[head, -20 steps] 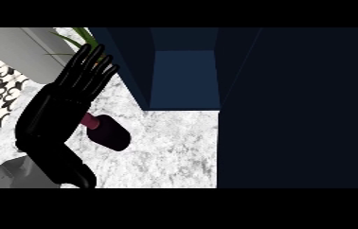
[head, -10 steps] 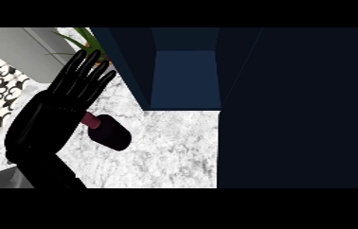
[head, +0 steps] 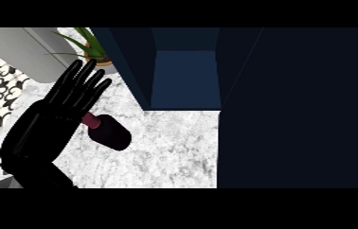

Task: Pick up the wine, place it into the cabinet and close the cabinet

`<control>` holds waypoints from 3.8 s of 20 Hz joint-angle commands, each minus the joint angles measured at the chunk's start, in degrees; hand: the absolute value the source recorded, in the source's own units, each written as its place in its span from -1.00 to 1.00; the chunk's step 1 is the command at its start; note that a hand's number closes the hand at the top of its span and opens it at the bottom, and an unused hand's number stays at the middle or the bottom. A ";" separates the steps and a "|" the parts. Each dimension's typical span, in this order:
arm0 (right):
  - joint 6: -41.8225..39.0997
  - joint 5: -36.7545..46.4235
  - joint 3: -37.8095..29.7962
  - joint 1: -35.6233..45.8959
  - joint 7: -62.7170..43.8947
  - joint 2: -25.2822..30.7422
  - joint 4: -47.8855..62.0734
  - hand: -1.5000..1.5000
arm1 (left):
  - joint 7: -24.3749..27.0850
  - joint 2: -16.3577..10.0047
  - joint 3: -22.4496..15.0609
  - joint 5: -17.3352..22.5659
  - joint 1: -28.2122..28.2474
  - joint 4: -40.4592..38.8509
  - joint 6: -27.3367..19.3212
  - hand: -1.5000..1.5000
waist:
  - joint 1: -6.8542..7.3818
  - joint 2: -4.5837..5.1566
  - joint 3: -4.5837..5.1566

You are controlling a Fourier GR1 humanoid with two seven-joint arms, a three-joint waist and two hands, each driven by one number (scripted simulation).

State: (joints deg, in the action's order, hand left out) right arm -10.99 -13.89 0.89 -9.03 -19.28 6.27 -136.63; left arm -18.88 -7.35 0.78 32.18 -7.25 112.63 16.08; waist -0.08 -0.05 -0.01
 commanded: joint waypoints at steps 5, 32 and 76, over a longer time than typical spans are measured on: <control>0.11 -2.26 -2.14 3.29 -3.82 0.35 -1.11 -1.00 | 1.26 -1.19 3.38 -1.16 2.90 -0.38 1.80 -1.00 | 0.07 0.00 0.01; -1.15 2.80 1.54 1.18 -2.62 -3.24 -0.97 -1.00 | 20.68 -5.59 11.25 -12.33 -2.33 -32.42 14.91 -1.00 | -0.15 0.04 0.01; -3.64 2.17 -1.34 3.70 -0.77 -2.55 2.02 -1.00 | 63.97 -7.70 8.93 -34.42 -18.20 -93.34 19.58 -1.00 | -0.76 0.33 0.08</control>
State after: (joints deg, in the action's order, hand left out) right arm -12.80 -10.16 1.32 -5.20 -22.28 2.85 -136.66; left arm 39.94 -14.77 9.13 -2.75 -24.78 22.52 30.02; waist -0.82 0.24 0.09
